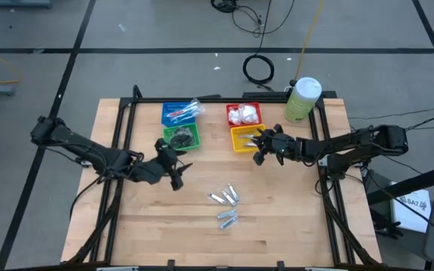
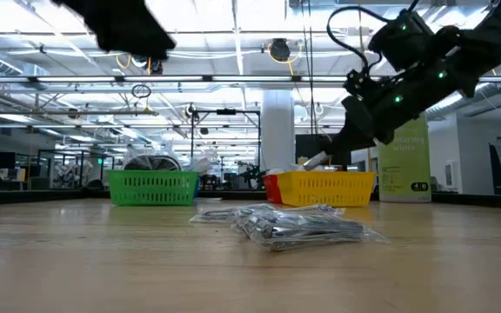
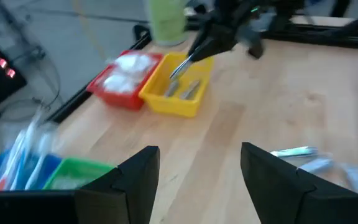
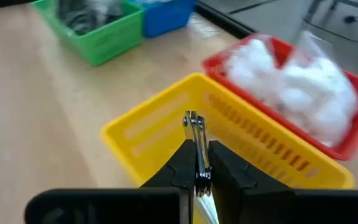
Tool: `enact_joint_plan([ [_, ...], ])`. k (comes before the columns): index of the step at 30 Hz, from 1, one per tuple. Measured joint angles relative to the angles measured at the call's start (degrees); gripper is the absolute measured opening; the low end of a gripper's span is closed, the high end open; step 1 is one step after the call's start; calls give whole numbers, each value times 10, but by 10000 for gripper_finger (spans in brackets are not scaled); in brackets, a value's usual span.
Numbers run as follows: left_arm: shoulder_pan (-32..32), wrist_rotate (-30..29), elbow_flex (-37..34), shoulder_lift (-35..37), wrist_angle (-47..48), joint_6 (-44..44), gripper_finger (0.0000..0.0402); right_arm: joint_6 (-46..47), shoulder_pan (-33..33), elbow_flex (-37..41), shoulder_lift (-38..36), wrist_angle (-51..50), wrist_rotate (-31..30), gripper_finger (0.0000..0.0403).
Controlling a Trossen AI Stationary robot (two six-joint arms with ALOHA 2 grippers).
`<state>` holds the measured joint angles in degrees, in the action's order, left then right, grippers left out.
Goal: Pick & Place Travel size toiletries
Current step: Put the nail cutter into the yellow bin
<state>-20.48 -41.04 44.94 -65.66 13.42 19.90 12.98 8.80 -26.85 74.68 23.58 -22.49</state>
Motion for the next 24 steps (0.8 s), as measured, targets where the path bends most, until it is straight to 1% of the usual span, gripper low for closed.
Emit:
enact_joint_plan([
  [4,24,-1,-39,12,-20,48,225,9,15,18,3,22,0,29],
  [7,37,2,-46,11,-17,78,225,9,21,24,3,23,0,31],
  [11,51,24,-47,2,-28,74,225,10,24,27,3,25,0,31],
  [14,55,37,-47,4,-51,72,225,13,25,27,3,32,0,40],
  [18,62,58,-47,3,-64,60,225,13,25,27,3,41,0,72],
  [24,63,76,-47,3,-77,46,225,23,25,26,3,51,-2,138],
])
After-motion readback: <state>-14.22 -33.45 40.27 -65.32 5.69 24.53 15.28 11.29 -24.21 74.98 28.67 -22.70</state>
